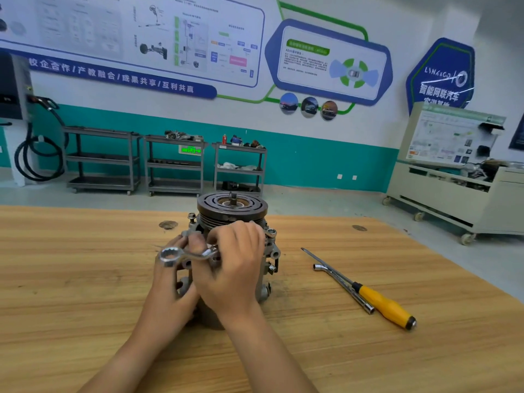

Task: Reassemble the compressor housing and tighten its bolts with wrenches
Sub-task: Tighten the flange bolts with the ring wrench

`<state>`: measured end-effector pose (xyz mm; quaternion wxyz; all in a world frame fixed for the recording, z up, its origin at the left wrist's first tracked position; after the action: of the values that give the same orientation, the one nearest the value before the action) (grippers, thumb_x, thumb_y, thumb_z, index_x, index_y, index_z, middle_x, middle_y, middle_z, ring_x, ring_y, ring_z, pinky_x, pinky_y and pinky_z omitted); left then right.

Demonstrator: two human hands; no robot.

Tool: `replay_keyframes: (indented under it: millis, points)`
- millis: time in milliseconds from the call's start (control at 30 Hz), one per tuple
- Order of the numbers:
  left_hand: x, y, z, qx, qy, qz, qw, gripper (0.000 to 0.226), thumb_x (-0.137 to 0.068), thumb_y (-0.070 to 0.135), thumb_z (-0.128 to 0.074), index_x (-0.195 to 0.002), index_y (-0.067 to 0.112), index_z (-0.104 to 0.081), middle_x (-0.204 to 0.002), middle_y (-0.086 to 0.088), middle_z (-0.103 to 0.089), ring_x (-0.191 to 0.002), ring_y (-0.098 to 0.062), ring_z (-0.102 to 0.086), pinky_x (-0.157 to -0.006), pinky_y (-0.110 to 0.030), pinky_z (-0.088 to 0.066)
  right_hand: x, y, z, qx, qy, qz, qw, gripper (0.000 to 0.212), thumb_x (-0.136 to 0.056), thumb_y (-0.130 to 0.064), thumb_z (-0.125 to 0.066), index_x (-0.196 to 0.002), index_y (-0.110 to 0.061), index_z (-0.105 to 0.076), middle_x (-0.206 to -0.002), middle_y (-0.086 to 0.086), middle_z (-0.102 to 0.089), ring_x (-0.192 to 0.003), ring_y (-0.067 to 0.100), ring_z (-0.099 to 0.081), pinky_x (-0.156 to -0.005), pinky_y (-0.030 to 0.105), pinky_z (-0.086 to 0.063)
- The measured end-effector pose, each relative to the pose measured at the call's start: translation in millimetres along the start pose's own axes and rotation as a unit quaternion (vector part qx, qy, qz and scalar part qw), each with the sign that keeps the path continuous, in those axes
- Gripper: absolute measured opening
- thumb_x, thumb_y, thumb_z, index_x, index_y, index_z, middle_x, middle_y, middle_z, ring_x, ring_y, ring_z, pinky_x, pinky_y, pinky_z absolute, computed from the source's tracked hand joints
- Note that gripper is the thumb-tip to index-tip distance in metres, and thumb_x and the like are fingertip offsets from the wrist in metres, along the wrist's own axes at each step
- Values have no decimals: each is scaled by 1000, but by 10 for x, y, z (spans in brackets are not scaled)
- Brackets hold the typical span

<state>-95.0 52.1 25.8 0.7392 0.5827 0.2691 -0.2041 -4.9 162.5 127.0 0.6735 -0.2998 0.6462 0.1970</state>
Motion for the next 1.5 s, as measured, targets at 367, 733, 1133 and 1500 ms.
replay_keyframes:
  millis: [367, 733, 1133, 1500]
  points:
    - [6, 39, 38, -48, 0, -1, 999, 71, -85, 11, -62, -123, 59, -26, -126, 52, -18, -131, -8, -31, -106, -50, -36, -335, 810, 502, -354, 207, -267, 872, 44, -90, -51, -44, -54, -26, -40, -40, -14, -36, -38, -2, -30, -40, 14, -26]
    - [5, 32, 47, -42, 7, -16, 999, 71, -85, 8, -62, -122, 58, -27, -125, 52, -21, -117, 19, -32, -82, -13, -39, -615, 1436, 683, -574, 272, -433, 639, 54, -101, -42, -27, -51, -19, -31, -39, -7, -17, -33, 10, -13, -36, 14, -17]
    - [1, 57, 48, -51, 7, -37, 998, 77, -86, 13, -63, -119, 71, -26, -128, 48, -23, -124, -1, -35, -89, -27, -41, -3, 2133, -12, -575, 188, -636, 479, 46, -101, -36, -30, -59, -18, -29, -34, -6, -21, -24, 8, -18, -28, 13, -15]
    - [-5, 86, 47, -54, 7, -39, 998, 68, -76, 31, -55, -118, 74, -25, -127, 49, -23, -124, -1, -34, -92, -31, -41, 49, 2119, -395, -586, 88, -669, 448, 65, -101, -29, -34, -38, -16, -35, -33, -7, -21, -23, 8, -19, -28, 14, -16]
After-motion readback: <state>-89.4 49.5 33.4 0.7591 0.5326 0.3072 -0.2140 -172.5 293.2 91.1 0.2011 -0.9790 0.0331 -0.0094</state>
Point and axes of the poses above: each hand's wrist, its own x-axis away from the middle knuckle, its own z-axis out of the back of the hand, y = z × x, the point moved 10 cm from there along -x, towards the middle knuckle
